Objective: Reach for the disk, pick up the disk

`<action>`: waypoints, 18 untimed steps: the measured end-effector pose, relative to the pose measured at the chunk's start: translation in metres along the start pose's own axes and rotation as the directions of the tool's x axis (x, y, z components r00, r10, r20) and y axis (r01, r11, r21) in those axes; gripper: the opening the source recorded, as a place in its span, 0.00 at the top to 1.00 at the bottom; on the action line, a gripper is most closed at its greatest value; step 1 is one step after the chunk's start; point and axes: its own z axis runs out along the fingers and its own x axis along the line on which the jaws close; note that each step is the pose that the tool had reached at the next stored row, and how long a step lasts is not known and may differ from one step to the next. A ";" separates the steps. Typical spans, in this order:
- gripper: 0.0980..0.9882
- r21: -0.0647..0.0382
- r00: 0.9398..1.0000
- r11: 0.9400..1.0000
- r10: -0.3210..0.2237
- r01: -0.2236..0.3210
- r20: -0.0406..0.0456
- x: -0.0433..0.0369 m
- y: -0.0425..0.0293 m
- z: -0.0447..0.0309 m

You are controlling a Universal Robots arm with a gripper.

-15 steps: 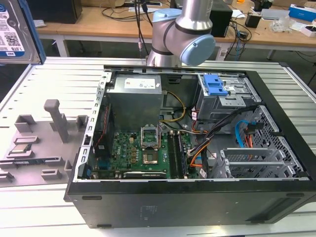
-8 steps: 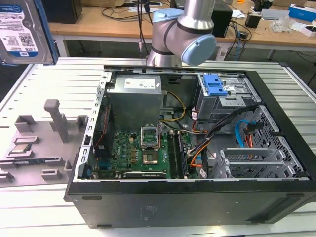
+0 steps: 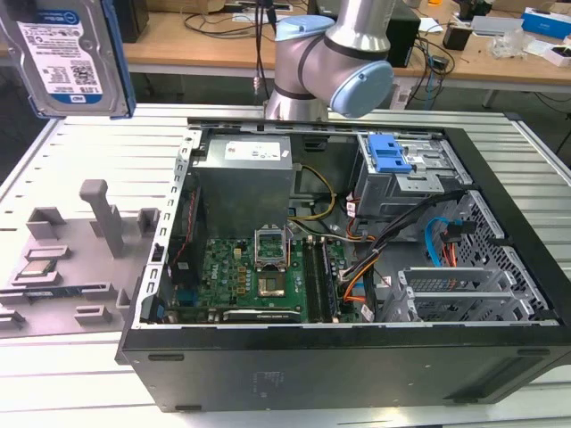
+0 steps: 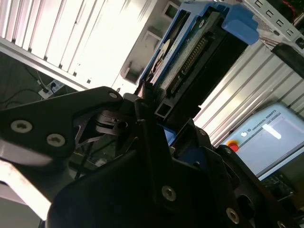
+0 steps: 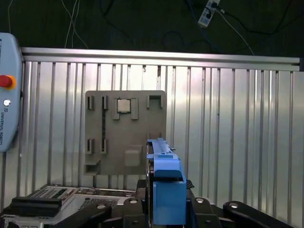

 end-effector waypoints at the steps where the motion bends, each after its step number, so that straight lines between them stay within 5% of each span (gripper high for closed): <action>1: 0.70 0.000 1.000 1.000 0.000 0.000 0.000 0.0001 -0.0044 -0.0002; 18: 0.70 0.000 1.000 1.000 0.000 0.000 0.000 0.0023 -0.0653 -0.0028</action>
